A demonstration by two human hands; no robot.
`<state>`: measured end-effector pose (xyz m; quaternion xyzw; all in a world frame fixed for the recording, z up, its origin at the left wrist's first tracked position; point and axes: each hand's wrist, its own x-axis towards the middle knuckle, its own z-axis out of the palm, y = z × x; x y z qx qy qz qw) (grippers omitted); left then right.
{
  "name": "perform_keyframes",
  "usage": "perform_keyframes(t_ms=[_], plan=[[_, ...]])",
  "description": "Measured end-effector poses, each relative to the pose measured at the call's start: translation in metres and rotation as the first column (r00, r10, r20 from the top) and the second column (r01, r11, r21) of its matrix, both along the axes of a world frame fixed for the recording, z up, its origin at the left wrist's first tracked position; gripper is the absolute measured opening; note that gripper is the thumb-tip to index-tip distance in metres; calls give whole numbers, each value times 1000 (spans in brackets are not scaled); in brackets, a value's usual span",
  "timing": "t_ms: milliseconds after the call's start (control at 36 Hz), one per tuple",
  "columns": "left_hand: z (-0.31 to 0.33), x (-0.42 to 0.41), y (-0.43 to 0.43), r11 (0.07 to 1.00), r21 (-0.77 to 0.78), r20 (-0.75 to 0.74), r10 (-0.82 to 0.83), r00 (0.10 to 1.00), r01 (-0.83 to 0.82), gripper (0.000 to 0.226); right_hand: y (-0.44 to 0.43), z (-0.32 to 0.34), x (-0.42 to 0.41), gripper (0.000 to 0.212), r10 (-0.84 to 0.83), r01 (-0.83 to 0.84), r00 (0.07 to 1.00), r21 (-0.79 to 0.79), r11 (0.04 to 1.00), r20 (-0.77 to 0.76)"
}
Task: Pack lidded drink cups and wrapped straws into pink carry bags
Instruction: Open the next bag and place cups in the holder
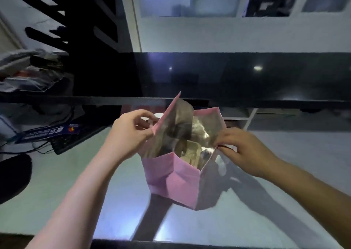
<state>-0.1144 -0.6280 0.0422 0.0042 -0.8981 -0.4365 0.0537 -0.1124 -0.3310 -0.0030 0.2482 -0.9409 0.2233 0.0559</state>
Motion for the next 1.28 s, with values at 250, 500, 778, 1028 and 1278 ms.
perform_keyframes(t_ms=[250,500,778,1028,1278], plan=[[-21,32,89,792,446,-8,-463,886,417,38,45,-5,180,16,-693,680,719,-252,689,46],[-39,148,234,493,618,135,-834,535,613,35,98,-12,359,27,-949,874,315,-397,281,22],[-36,294,393,332,616,227,-943,242,715,40,163,-34,533,18,-990,828,-137,-547,-123,15],[-43,399,518,255,608,259,-959,116,752,44,249,-59,659,25,-963,714,-239,-650,-260,123],[-22,444,633,226,581,209,-970,125,782,40,371,-37,717,25,-979,756,-203,-634,-165,12]])
